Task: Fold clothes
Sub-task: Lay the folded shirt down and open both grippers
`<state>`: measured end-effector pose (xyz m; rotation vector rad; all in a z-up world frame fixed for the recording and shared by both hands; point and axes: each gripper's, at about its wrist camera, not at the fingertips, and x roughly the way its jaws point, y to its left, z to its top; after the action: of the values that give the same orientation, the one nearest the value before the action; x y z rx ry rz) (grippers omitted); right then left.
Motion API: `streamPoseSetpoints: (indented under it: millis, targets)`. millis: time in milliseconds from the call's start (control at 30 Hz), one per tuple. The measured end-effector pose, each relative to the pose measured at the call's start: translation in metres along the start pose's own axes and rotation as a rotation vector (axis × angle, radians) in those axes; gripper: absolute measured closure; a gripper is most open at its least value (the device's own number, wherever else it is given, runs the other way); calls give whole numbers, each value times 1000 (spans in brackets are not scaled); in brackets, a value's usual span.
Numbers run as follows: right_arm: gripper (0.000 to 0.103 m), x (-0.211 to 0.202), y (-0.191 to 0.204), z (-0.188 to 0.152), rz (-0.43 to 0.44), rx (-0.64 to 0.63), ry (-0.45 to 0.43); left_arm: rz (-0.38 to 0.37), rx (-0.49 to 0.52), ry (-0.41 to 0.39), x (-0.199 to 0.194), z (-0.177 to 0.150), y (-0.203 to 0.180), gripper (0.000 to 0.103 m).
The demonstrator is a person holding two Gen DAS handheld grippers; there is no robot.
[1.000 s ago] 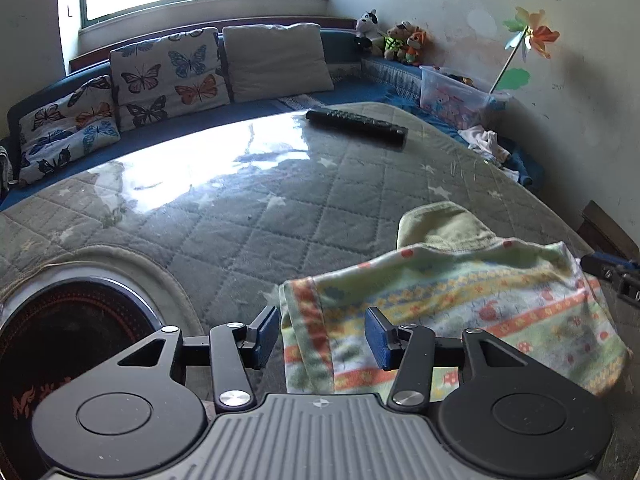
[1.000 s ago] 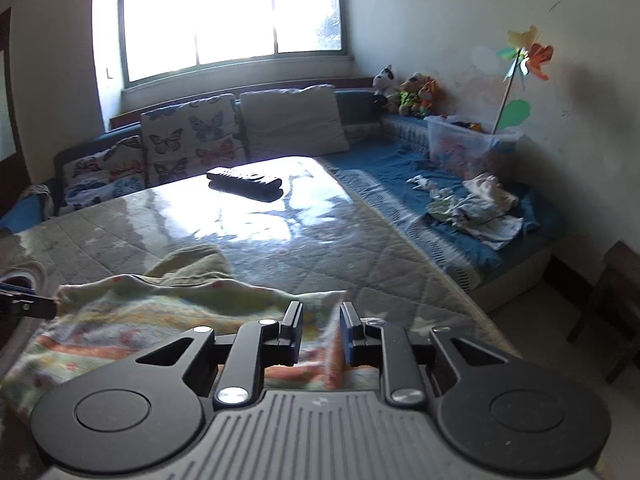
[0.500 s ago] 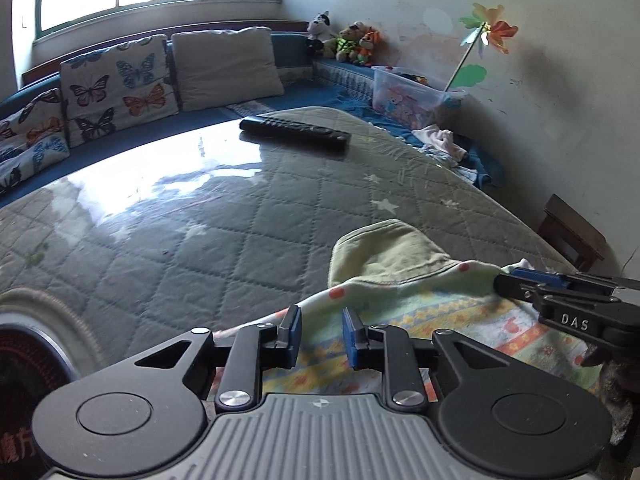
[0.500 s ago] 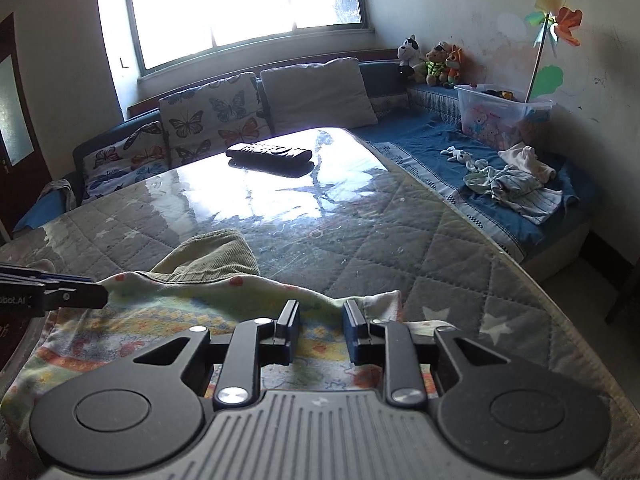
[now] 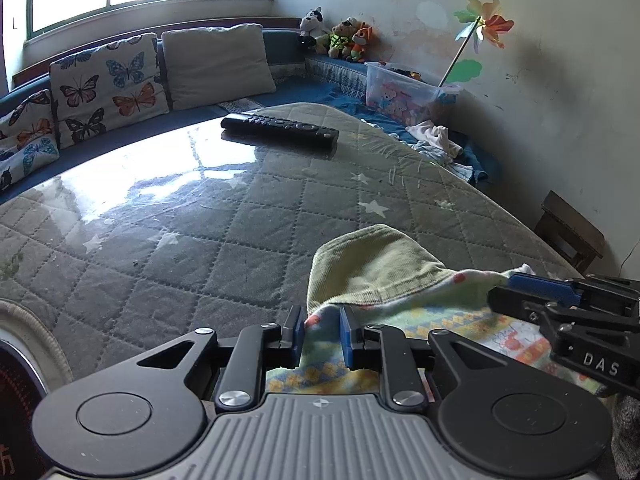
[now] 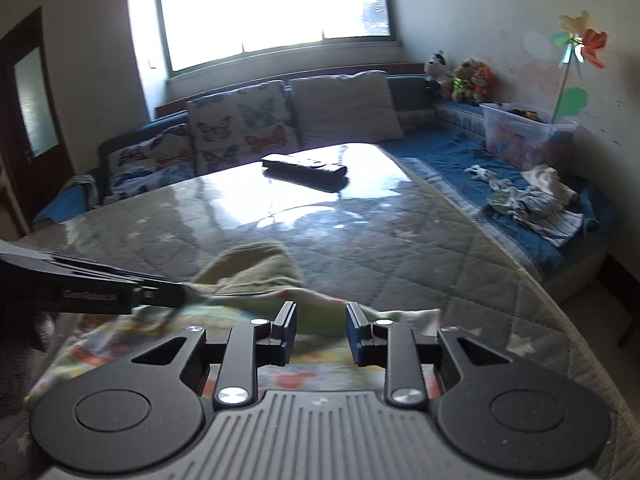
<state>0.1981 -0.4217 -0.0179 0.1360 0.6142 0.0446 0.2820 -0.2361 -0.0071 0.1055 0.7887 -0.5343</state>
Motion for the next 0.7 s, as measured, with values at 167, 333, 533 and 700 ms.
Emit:
streamPoseSetpoints:
  millis: [167, 333, 533, 700]
  targets:
    - [76, -7, 14, -12, 31, -37, 25, -9, 33, -7, -16, -13, -12, 82]
    - [70, -24, 24, -29, 32, -77, 31, -23, 55, -4, -31, -30, -23, 82]
    - [69, -47, 36, -49, 20, -122, 21, -16, 80, -5, -43, -51, -34, 81]
    - [66, -60, 42, -58, 31, -110, 14, -8, 64, -6, -53, -63, -34, 69]
